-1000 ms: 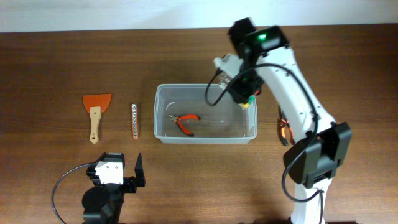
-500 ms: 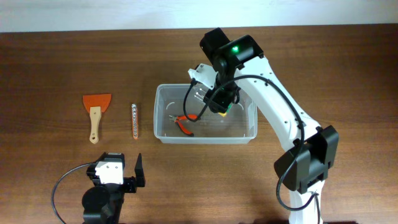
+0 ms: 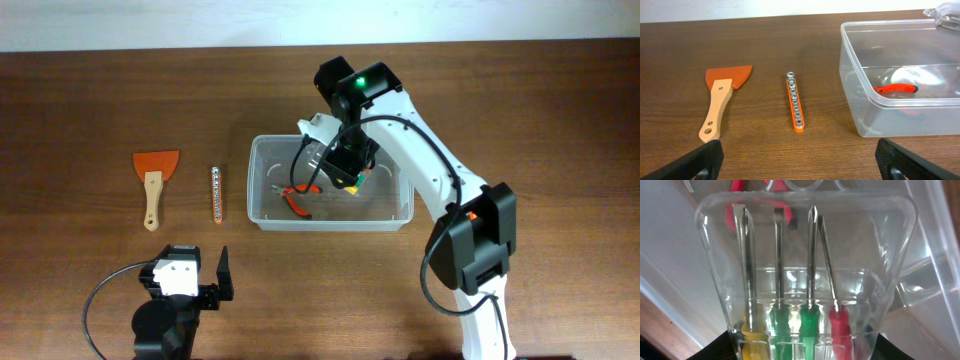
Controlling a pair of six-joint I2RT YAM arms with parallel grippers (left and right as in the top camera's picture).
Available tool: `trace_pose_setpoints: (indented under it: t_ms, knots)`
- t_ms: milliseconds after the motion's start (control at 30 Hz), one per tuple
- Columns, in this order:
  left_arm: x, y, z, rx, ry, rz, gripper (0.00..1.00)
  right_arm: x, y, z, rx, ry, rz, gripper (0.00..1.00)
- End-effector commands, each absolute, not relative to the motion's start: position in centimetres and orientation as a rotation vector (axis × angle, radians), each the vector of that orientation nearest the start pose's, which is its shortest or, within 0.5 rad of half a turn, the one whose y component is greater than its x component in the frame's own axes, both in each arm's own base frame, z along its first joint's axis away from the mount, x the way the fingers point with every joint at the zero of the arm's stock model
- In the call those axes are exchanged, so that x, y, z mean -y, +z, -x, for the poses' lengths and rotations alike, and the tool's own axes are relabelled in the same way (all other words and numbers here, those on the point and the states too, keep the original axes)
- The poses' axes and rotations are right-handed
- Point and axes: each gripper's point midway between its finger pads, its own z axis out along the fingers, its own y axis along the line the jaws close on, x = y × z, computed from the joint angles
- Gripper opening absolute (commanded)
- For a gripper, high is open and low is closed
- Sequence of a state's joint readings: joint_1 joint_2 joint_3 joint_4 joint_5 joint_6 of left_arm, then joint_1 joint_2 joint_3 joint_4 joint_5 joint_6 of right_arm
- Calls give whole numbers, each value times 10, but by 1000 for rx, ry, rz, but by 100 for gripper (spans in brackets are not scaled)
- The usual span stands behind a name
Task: Pack container
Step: 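Lift the screwdriver case and lower it into the clear box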
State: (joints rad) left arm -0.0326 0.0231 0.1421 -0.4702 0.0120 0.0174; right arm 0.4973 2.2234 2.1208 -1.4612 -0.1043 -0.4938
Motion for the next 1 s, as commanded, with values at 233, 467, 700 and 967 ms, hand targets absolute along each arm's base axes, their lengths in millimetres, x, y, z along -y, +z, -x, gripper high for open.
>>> trace_pose_setpoints:
  t_ms: [233,467,700,967]
  knots:
    - [12,122,-223,-1920,-38,-66,99,-234,97,-374,-2762,250,1491,58]
    - [12,122,-223,-1920,-38,-66,99,-234,65,-376,-2820,253,1509,58]
    - [12,122,-223,-1920,-38,-66,99,-235,49,-378,-2838,256,1515,58]
    - [12,122,-223,-1920,-38,-66,99,-236,36,-379,-2839,256,1516,58]
